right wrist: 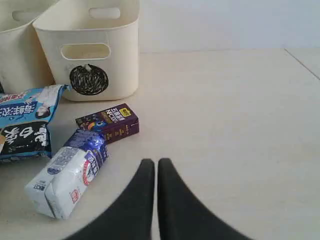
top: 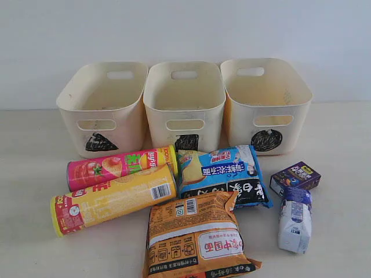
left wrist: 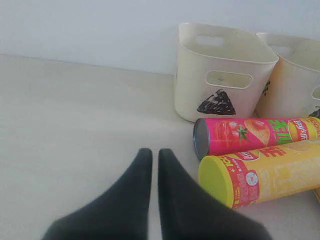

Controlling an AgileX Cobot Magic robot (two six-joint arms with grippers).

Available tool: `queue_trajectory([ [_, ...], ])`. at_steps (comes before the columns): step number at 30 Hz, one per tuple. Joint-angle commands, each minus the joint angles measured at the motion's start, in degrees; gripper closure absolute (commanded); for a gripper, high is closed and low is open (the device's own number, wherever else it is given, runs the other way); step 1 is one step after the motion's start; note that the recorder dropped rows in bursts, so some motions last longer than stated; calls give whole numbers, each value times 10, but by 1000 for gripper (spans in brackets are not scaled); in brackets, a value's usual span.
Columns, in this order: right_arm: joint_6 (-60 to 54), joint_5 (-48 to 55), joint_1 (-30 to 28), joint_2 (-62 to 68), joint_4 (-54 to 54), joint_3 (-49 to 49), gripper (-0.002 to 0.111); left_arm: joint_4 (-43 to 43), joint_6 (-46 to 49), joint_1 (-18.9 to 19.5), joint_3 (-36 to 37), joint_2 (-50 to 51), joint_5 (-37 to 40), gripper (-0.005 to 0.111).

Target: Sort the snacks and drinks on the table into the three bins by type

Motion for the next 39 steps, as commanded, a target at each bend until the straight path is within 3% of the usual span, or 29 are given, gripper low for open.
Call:
queue_trajectory([
  [1,-6,-35,-2,-3,-5,0,108,0,3,2,2,-1,2,103],
  [11,14,-321,-2,-3,-5,0,108,0,3,2,2,-1,2,103],
  [17,254,-463,-1,-3,-9,0,108,0,3,2,2,-1,2,103],
  [22,282,-518,-1,-1,-19,-12,108,0,3,2,2,-1,2,103],
  [26,283,-527,-1,47,-12,-63,108,0,3,2,2,-1,2,103],
  [33,283,-670,-1,207,-12,-166,108,0,3,2,2,-1,2,103],
  [39,274,-678,-1,363,-14,-274,108,0,3,2,2,-1,2,103],
])
